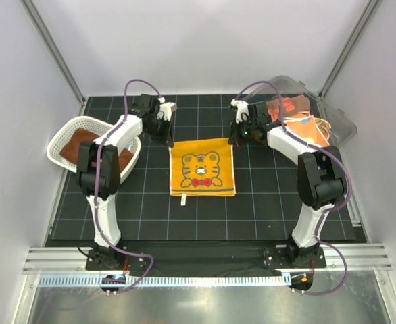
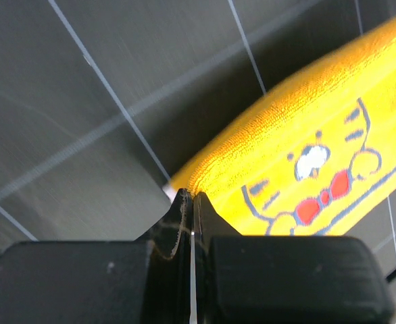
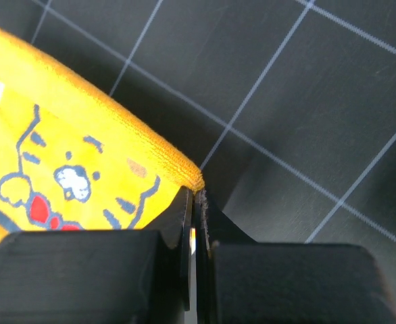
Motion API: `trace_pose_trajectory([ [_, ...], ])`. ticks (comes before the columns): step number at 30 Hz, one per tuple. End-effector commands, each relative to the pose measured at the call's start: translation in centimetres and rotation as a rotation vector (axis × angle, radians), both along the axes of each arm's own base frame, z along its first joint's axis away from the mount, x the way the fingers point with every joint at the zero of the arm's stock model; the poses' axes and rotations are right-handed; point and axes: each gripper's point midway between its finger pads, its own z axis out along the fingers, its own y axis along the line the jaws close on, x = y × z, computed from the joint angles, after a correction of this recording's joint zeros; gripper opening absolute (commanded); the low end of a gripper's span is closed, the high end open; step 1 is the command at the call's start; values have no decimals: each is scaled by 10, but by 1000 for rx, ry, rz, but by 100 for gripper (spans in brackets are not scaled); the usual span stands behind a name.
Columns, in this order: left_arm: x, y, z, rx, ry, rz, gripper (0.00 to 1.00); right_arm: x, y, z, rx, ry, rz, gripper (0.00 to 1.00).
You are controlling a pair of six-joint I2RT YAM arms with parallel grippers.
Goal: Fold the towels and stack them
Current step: Fold the towel
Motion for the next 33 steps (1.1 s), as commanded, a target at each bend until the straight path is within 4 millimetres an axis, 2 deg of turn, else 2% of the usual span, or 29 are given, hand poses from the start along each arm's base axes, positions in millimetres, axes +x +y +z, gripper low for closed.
trace_pose_trajectory([
  [1, -12, 0, 26, -31, -69, -40, 0, -3, -1, 30, 17, -84, 9, 1],
  [2, -15, 0, 26, -36, -64, -45, 0, -13, -3, 26, 26, -67, -6, 1],
  [11, -61, 1, 21, -45, -24, -42, 0, -62, -2, 11, 27, 5, -51, 1],
  [14, -77, 0, 17, -39, -13, -49, 0, -75, -1, 16, 12, 0, -57, 1],
  [16, -84, -2, 16, -44, 4, -30, 0, -80, -3, 19, 12, -3, -76, 1],
  [21, -108, -3, 12, -32, 39, -19, 0, -102, -9, 13, -4, 34, -94, 1],
  [22, -111, -2, 12, -31, 38, -17, 0, -105, -10, 18, 0, 26, -99, 1],
  [33, -144, 2, 4, -20, 99, -6, 0, -141, -10, 0, 12, 97, -139, 2],
])
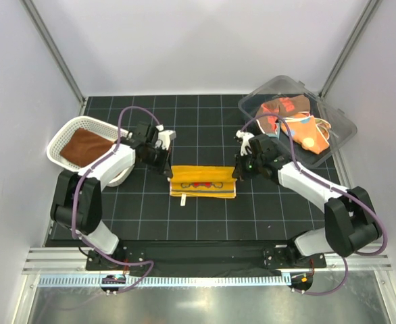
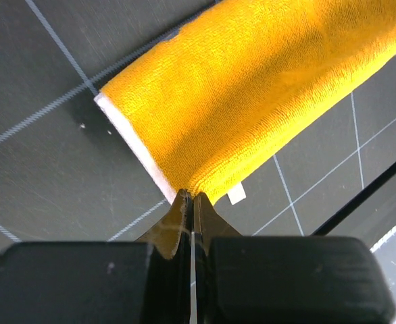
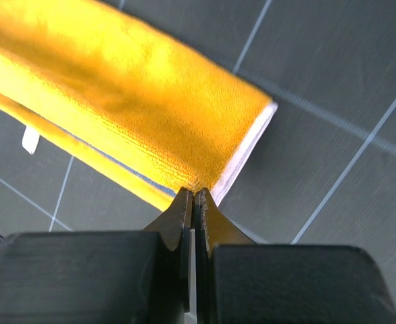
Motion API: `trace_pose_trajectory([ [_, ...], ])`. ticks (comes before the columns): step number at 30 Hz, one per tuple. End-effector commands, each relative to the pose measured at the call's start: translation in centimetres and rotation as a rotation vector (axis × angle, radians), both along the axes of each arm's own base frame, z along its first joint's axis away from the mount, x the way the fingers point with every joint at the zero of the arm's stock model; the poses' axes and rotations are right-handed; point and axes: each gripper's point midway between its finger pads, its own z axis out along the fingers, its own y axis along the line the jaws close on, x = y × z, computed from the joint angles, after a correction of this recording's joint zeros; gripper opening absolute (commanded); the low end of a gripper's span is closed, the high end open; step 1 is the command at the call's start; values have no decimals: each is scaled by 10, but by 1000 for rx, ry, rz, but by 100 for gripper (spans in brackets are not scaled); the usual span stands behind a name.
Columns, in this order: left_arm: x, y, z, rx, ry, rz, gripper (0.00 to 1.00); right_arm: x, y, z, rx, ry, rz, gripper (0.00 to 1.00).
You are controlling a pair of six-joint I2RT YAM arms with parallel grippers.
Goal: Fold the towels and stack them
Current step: Fold the towel
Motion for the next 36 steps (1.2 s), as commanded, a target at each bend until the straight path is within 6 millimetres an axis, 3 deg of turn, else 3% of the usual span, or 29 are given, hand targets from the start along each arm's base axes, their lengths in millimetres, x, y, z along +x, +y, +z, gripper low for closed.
trace_pose_trajectory([
  [1, -8, 4, 4, 10, -5, 21, 0, -6, -4, 6, 9, -19, -51, 2],
  [10, -30, 2, -13, 32, 70, 6, 4, -20, -8, -15, -5, 27, -80, 7],
  [13, -35, 2, -13, 39, 83, -3, 8, -23, -11, -20, -15, 52, -100, 15],
  [16, -37, 6, -7, 51, 71, 6, 17, -26, -13, -15, -21, 62, -123, 32],
  [18, -32, 12, 2, 81, 27, 28, 34, -33, -14, -11, -22, 100, -132, 41],
  [19, -33, 16, 5, 97, 24, 39, 36, -32, -11, -2, -10, 101, -129, 46],
  [21, -19, 26, 17, 151, -38, 107, 41, -42, -8, 5, 19, 160, -152, 48],
  [24, -9, 25, 38, 128, -81, 189, 45, -53, -1, 11, 67, 219, -176, 48],
  [28, -10, -9, 55, -41, -76, 221, 40, -50, 2, 17, 90, 241, -236, 44],
  [30, -13, -35, 61, -151, -71, 202, 40, -44, 7, 23, 108, 227, -251, 44],
  [33, -17, -47, 44, -189, -24, 226, 41, -32, 19, 26, 160, 189, -249, 44],
  [36, -22, -42, 12, -148, 33, 273, 41, -31, 26, 9, 212, 191, -264, 44],
])
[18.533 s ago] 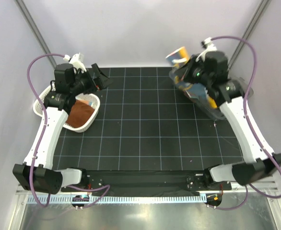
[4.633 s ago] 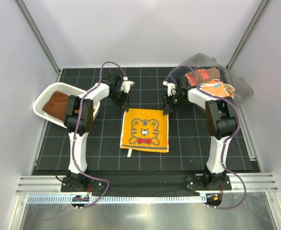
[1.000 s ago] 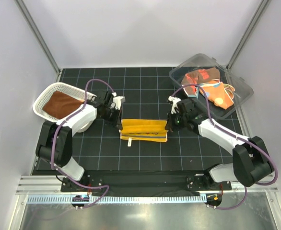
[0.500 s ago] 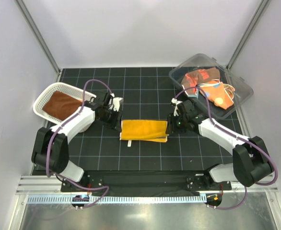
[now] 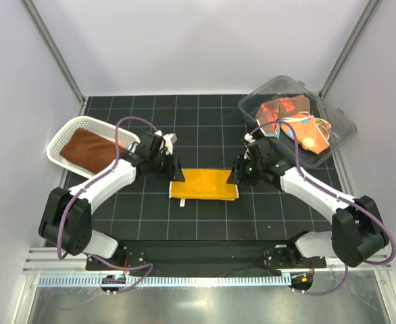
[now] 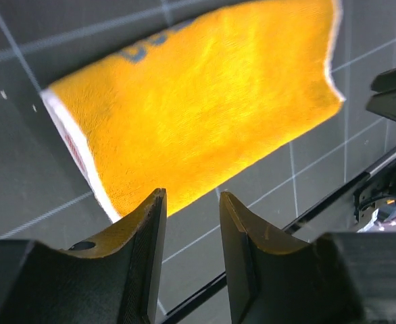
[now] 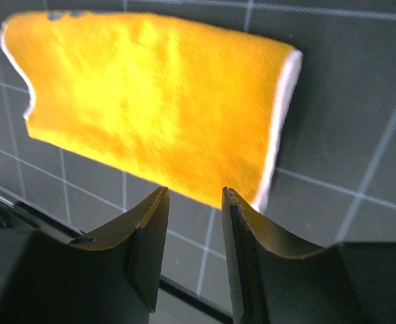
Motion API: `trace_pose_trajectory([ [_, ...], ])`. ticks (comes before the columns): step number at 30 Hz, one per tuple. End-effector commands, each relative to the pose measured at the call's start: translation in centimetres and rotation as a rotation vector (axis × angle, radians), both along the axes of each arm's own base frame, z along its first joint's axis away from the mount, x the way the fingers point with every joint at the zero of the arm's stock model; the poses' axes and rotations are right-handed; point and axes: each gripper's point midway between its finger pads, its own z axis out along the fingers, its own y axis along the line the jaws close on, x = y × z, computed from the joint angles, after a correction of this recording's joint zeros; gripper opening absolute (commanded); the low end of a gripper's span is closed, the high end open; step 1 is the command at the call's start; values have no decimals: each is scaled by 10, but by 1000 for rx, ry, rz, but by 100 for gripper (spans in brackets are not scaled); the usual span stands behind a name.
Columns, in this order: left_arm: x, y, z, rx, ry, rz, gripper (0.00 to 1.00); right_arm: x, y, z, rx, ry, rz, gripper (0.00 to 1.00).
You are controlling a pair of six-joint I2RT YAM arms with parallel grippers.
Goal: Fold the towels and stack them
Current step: Fold the towel, then neatly place the folded towel into the bin
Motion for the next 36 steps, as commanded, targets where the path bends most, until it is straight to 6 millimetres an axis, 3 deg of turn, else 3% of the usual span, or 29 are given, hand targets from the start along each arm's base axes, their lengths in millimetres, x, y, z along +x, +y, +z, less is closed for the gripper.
trace_pose_trajectory([
  [1, 4, -5, -21, -44, 47, 81, 41, 3, 13, -15, 89, -4, -47, 44],
  [3, 2, 7, -45, 25, 78, 124, 41, 3, 15, -24, 108, -11, -47, 44],
  [5, 4, 14, -56, 67, 81, 147, 41, -3, 12, -40, 90, 14, -47, 44],
  [9, 21, 7, -46, 65, 57, 140, 44, -4, 15, -45, 86, 27, -39, 44],
  [10, 34, 0, -31, 45, 22, 136, 45, -3, 16, -44, 86, 26, -36, 43],
  [13, 50, -8, -23, 51, 21, 121, 45, -5, 15, -41, 74, 31, -37, 43],
  [20, 62, 3, -61, 155, 74, 160, 45, -6, 7, -55, 34, 29, -60, 43],
  [25, 76, 5, -70, 153, 86, 149, 45, -10, 2, -68, 14, 36, -58, 43],
  [28, 86, 2, -49, 142, 44, 127, 47, -7, 1, -58, 5, 11, -49, 43],
  [31, 96, 2, -11, 135, -40, 112, 59, -7, 0, -47, 6, -5, -39, 43],
  [34, 94, 16, 20, 180, -110, 114, 69, -8, -1, -34, 9, -34, -31, 43],
  [36, 82, 25, 22, 213, -100, 102, 72, -10, -1, -24, 21, -48, -21, 43],
])
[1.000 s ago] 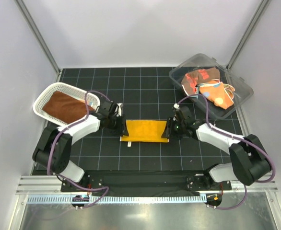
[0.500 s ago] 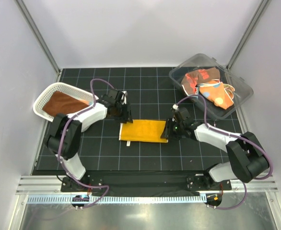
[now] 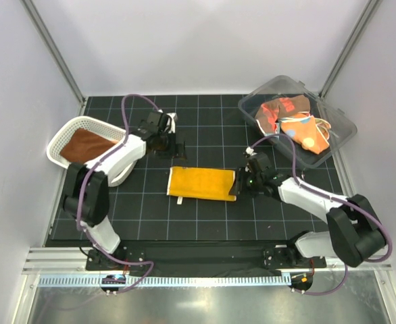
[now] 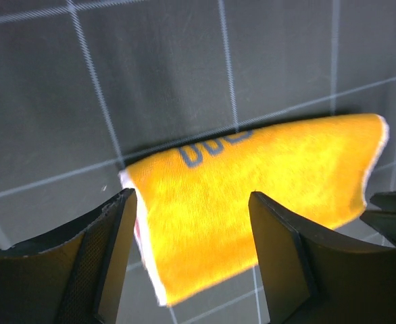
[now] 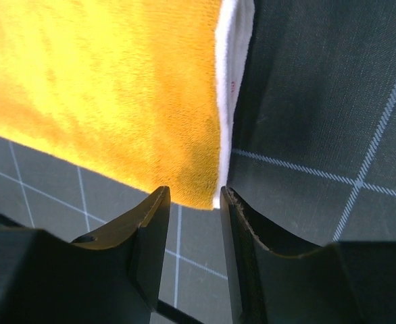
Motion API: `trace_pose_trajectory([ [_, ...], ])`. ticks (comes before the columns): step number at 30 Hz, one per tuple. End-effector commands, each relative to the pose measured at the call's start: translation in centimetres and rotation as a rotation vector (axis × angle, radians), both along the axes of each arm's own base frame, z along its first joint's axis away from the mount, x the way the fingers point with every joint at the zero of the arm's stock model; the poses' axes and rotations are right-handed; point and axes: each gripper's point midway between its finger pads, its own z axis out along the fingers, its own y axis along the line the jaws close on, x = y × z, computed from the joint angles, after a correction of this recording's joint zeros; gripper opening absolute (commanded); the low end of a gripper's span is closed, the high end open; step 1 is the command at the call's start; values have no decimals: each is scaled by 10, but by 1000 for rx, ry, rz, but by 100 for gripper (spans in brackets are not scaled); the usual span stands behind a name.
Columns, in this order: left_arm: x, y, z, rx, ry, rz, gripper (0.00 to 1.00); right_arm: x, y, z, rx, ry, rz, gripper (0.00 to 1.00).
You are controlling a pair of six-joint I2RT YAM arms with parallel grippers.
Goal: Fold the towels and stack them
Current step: Neatly place the folded towel into the bin
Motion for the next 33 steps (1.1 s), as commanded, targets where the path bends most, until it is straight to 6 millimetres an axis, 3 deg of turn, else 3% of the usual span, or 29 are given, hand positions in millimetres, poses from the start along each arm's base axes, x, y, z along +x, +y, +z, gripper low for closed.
trace_pose_trajectory([
  [1, -20, 21, 34, 57, -56, -27, 72, 12, 6, 37, 30, -100, 24, 44],
  [4, -42, 28, 22, 45, -37, -23, 72, 12, 8, 55, 51, -136, 39, 46],
  [5, -58, 34, 1, 56, 7, -23, 74, 11, 8, 58, 51, -137, 44, 47],
  [8, -68, 37, -17, 42, 23, -16, 76, 11, 10, 77, 69, -174, 70, 49],
  [16, -64, 19, -50, -25, 111, -14, 72, 9, 9, 104, 80, -237, 99, 52],
  [24, -62, 32, -80, 62, 160, 0, 67, 5, 4, 109, 75, -264, 108, 53],
  [28, -65, 21, -81, 13, 180, -37, 52, 5, 4, 103, 65, -261, 109, 53],
  [33, -78, 19, -73, -8, 231, -53, 21, 7, 4, 101, 66, -260, 109, 53],
])
